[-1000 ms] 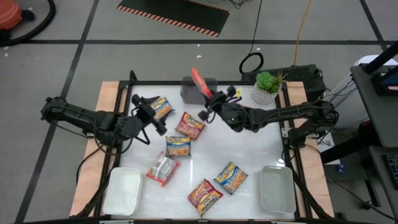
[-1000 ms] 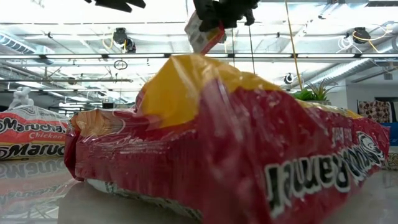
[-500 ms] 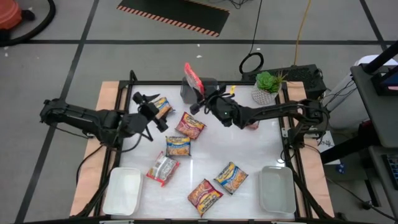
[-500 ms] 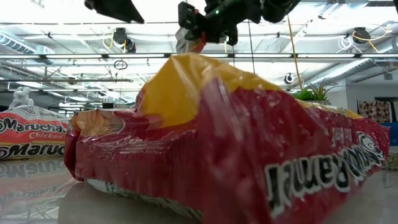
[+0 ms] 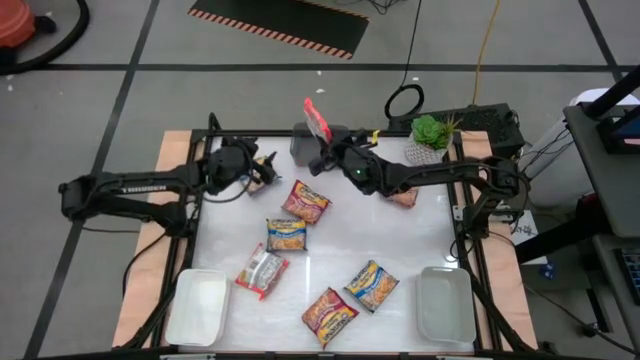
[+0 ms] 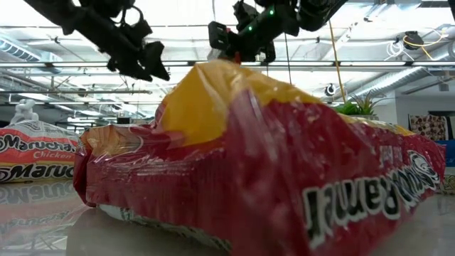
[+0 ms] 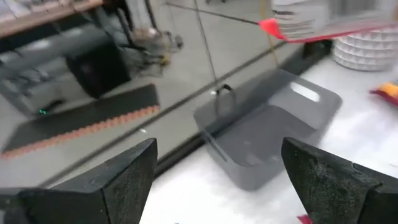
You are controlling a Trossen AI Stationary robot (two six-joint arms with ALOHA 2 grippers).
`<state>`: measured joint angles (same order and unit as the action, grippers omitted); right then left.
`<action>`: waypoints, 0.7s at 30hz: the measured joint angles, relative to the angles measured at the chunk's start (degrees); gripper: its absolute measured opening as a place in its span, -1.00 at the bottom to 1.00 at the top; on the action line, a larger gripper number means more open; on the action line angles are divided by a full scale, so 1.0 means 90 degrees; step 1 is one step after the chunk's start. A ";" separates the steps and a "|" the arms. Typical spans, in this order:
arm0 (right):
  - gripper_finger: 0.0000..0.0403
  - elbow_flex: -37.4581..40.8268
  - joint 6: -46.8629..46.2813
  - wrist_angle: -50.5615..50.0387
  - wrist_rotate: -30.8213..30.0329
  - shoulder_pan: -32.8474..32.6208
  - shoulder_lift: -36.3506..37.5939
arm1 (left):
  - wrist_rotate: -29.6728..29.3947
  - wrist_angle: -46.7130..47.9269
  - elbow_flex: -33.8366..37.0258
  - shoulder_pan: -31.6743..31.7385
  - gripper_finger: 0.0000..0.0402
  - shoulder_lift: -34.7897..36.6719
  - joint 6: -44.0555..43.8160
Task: Sort Maruchan noodles
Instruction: Put the right orange noodle pack into the black bin
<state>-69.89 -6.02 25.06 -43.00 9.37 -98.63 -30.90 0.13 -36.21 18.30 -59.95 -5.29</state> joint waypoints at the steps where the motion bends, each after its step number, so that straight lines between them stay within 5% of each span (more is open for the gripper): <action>1: -0.55 0.0000 -0.0100 -0.0125 0.0079 0.0045 0.0000 | 0.0264 -0.0006 0.0002 0.0082 0.73 -0.0042 -0.0001; 12: -0.55 0.0000 -0.0817 -0.0938 0.0109 0.0362 0.0000 | 0.1601 -0.1773 0.0002 0.0561 0.73 -0.1485 -0.0072; 21: -0.55 0.0005 -0.1647 -0.1651 -0.0034 0.0557 -0.0314 | 0.1604 -0.2215 0.0002 0.1002 0.73 -0.2285 -0.0421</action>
<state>-69.84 -20.85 10.20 -43.31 14.38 -101.45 -16.46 -19.81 -36.18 27.32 -80.52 -9.08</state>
